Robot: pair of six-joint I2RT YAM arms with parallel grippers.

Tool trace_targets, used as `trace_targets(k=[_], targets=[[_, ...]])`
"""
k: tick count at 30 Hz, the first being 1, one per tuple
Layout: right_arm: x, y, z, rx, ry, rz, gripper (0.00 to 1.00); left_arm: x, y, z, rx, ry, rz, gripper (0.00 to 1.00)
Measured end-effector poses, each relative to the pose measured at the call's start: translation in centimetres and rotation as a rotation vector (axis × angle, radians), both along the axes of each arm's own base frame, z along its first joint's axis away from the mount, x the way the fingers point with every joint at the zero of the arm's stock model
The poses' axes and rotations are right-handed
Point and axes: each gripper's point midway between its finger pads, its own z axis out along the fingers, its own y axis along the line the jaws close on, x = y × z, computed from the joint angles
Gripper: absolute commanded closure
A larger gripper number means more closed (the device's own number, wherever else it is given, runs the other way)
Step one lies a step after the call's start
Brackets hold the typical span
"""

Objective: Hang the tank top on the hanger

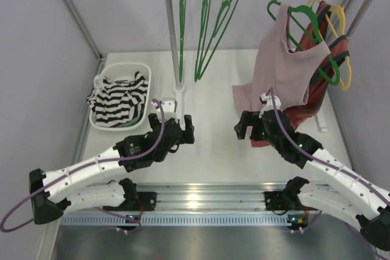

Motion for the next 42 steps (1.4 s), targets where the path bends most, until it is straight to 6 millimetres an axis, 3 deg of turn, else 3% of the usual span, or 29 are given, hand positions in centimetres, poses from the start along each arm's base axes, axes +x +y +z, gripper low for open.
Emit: trace_targets(k=[8,15,19,25,30,37,41,42], targets=[[-0.2,0.2,-0.1,-0.014,-0.003,0.033,0.00,0.5,2.1,0.9,0.027,-0.013,0.096,0.02],[-0.4,0.4,0.0,-0.025,-0.009,0.066,0.00,3.6,5.4,2.5,0.037,-0.012,0.265,0.02],[-0.5,0.6,-0.1,-0.026,-0.006,0.083,0.01,6.4,9.3,3.0,0.067,0.012,0.421,0.02],[-1.0,1.4,-0.7,-0.021,0.029,0.132,0.00,11.2,17.5,3.8,0.095,0.056,0.693,0.04],[-1.3,1.9,-1.2,-0.018,0.056,0.162,0.00,13.1,23.5,0.2,0.154,0.173,0.856,0.07],[-1.6,2.3,-1.2,-0.002,0.065,0.176,0.00,14.9,27.2,-6.7,0.204,0.359,0.931,0.16],[-1.7,2.4,-1.2,0.007,0.071,0.177,0.00,15.4,28.0,-9.2,0.196,0.418,0.934,0.36],[-1.7,2.4,-1.2,0.009,0.071,0.176,0.00,15.6,28.1,-9.7,0.195,0.428,0.934,0.46]])
